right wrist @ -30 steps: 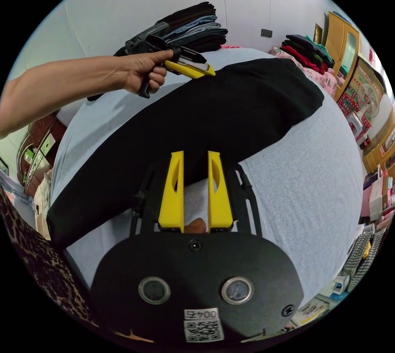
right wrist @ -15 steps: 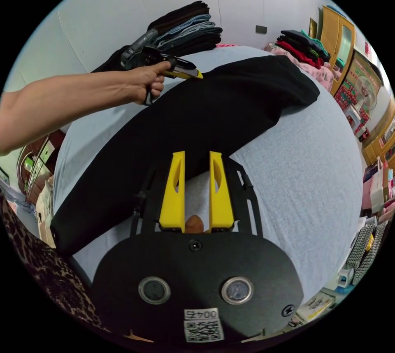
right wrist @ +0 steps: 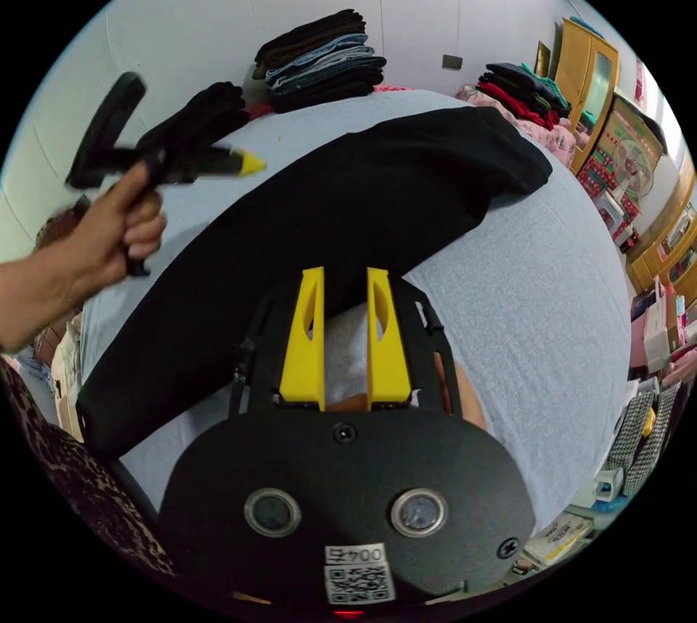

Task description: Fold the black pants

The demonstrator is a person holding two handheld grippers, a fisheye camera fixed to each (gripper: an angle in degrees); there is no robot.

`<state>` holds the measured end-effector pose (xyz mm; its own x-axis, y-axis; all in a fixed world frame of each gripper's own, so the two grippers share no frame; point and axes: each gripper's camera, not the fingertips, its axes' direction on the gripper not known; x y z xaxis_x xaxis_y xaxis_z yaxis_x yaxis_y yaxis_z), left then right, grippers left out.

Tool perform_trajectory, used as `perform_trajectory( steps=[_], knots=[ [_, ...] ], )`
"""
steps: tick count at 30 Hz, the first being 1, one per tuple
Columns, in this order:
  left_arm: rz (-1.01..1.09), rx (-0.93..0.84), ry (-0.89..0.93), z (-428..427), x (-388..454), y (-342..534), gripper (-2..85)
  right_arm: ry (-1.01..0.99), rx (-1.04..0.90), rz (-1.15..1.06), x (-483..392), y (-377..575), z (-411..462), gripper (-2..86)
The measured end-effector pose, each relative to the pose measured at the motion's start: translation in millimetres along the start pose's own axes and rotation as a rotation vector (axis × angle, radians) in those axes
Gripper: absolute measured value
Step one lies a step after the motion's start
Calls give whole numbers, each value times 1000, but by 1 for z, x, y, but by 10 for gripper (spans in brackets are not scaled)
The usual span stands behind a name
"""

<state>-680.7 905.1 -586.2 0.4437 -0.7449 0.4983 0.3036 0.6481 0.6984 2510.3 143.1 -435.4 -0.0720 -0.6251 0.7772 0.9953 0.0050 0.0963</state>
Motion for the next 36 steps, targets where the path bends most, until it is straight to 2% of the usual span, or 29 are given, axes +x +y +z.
perform_trajectory(
  steps=[4, 5, 9, 12, 13, 14, 18, 20, 23, 26, 32, 36],
  knots=[
    [93, -146, -202, 31, 57, 99, 2, 35, 1, -8, 2, 28, 23, 90],
    [125, -102, -236, 33, 65, 115, 3, 42, 2, -5, 4, 37, 30, 90],
    [96, -119, -203, 35, 60, 112, 4, 34, -5, 31, 18, 60, 50, 83],
    [77, -118, -161, 33, 55, 113, 4, -9, -54, 90, 43, 71, 62, 35],
    [82, -117, -169, 33, 58, 114, 5, -78, -69, 110, 58, 72, 66, 18],
    [93, -117, -189, 34, 64, 114, 5, -194, -65, 118, 77, 72, 66, 12],
    [106, -115, -220, 37, 74, 116, 7, -357, 100, 270, 180, 68, 49, 14],
    [84, -114, -190, 37, 70, 115, 7, -496, 219, 440, 282, 68, 56, 56],
    [83, -114, -188, 38, 72, 115, 7, -628, 263, 653, 401, 75, 98, 113],
    [86, -113, -195, 40, 76, 114, 8, -701, 171, 819, 481, 83, 157, 153],
    [68, -111, -167, 44, 75, 113, 8, -601, 52, 922, 541, 101, 225, 134],
    [68, -111, -168, 48, 78, 112, 7, -635, 44, 941, 557, 110, 256, 107]
  ],
)
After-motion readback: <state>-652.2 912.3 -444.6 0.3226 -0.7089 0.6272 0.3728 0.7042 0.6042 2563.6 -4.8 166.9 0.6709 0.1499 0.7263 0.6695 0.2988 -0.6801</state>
